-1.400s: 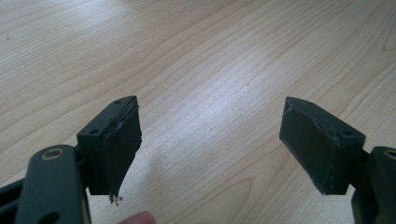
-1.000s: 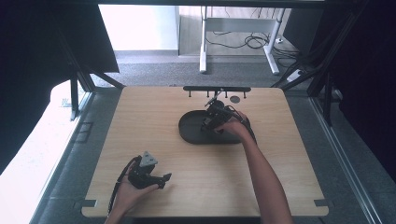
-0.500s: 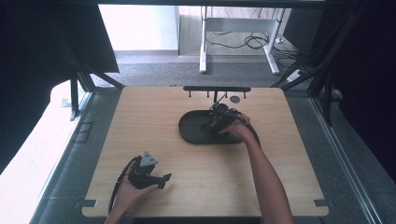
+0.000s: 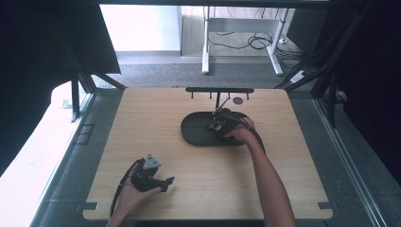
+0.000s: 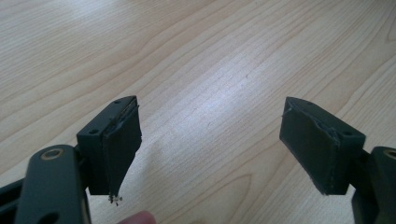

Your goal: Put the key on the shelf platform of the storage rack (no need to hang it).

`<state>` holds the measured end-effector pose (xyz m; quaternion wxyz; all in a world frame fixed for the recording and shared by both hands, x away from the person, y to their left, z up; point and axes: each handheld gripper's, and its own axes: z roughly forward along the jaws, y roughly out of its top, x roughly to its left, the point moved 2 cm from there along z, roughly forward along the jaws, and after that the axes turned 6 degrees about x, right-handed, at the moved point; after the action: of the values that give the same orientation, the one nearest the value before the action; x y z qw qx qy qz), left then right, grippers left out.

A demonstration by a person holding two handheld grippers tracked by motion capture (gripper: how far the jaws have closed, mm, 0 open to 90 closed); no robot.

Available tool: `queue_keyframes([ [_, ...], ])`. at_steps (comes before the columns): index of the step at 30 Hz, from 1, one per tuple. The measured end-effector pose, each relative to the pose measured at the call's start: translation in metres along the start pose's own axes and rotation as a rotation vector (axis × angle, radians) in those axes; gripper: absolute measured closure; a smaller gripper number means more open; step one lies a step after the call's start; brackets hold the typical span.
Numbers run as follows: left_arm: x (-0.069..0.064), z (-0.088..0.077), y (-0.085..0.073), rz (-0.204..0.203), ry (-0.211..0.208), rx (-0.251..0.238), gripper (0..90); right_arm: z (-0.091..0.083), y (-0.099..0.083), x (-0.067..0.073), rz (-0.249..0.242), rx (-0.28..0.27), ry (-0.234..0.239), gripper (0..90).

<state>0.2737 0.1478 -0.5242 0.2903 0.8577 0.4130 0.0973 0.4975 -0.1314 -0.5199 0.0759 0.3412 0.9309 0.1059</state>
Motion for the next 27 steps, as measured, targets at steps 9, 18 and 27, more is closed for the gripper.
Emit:
queue_keyframes([
  [9,0.0,0.001,0.0,0.002,-0.007,0.005,21.0,0.003,-0.003,0.0,0.027,-0.002,-0.021,44.1],
  [18,-0.001,0.002,0.0,0.0,-0.012,0.008,21.0,-0.004,0.001,0.012,-0.008,-0.075,-0.053,33.7],
  [27,0.004,0.004,0.0,-0.024,-0.017,0.013,21.0,-0.023,0.009,0.039,-0.094,-0.17,-0.076,31.1],
])
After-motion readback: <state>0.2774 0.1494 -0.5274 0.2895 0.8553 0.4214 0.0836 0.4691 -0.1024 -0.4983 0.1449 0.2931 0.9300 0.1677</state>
